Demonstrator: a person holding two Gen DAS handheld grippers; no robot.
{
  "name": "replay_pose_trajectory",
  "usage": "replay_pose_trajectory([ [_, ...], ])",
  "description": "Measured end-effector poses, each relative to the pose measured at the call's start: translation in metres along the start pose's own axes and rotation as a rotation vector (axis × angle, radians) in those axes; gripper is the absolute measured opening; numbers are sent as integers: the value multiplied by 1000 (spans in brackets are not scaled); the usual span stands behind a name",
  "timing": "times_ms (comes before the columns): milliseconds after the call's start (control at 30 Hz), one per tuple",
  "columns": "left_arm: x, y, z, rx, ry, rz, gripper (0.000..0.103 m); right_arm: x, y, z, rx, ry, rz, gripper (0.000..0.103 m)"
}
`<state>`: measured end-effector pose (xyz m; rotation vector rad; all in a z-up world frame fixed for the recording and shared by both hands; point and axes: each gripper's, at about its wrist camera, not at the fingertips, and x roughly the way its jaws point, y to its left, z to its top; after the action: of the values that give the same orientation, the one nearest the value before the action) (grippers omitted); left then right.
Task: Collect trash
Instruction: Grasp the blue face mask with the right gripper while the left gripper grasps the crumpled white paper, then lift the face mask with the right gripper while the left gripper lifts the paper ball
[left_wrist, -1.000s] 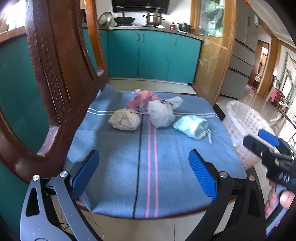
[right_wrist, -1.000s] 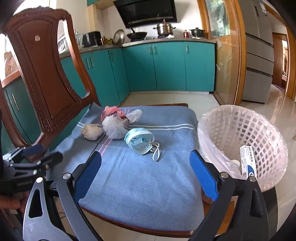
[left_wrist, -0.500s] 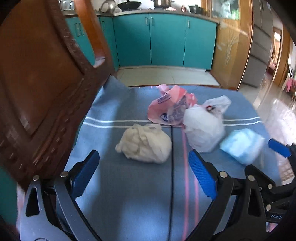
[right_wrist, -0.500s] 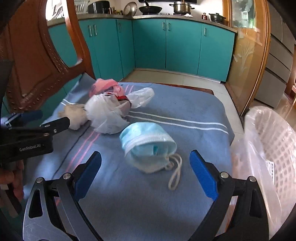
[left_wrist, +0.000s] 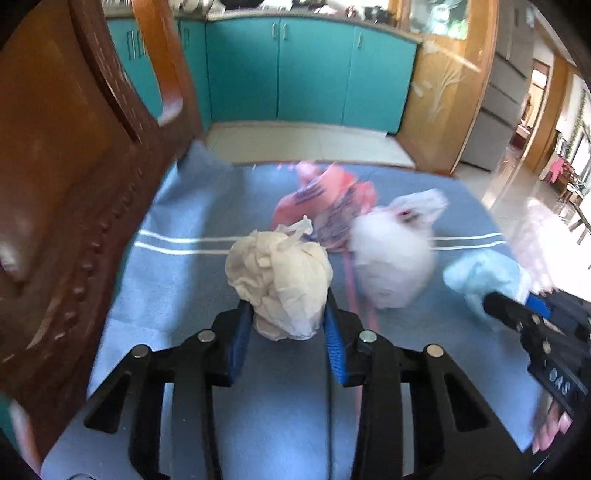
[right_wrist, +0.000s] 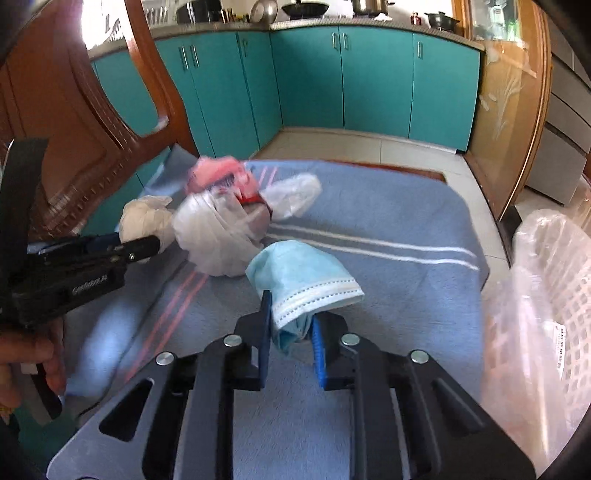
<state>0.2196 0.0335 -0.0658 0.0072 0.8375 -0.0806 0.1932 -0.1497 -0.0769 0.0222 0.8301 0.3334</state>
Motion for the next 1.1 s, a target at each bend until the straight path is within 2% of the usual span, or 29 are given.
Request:
replay_pose_trajectory([
  [200, -90, -23, -29, -3, -116, -48, 36, -69, -2, 1, 37, -105, 35, 19],
  [300, -143, -37, -44, 7, -204, -57, 36, -113, 1, -8, 44, -166, 57, 19],
  [500, -195, -54, -75, -13, -292, -61, 37, -165, 5, -40, 30, -234, 69, 19],
  [600, -199, -61, -82, -3, -302, -54, 37, -172, 4, -53, 37, -236, 54, 19],
  [767, -188, -72, -87, 20, -278, -69, 37, -159, 3, -57, 48, -217, 27, 19],
  [1100, -183, -62, -87, 20, -255, -62, 37, -151, 6, -57, 41, -207, 22, 19],
])
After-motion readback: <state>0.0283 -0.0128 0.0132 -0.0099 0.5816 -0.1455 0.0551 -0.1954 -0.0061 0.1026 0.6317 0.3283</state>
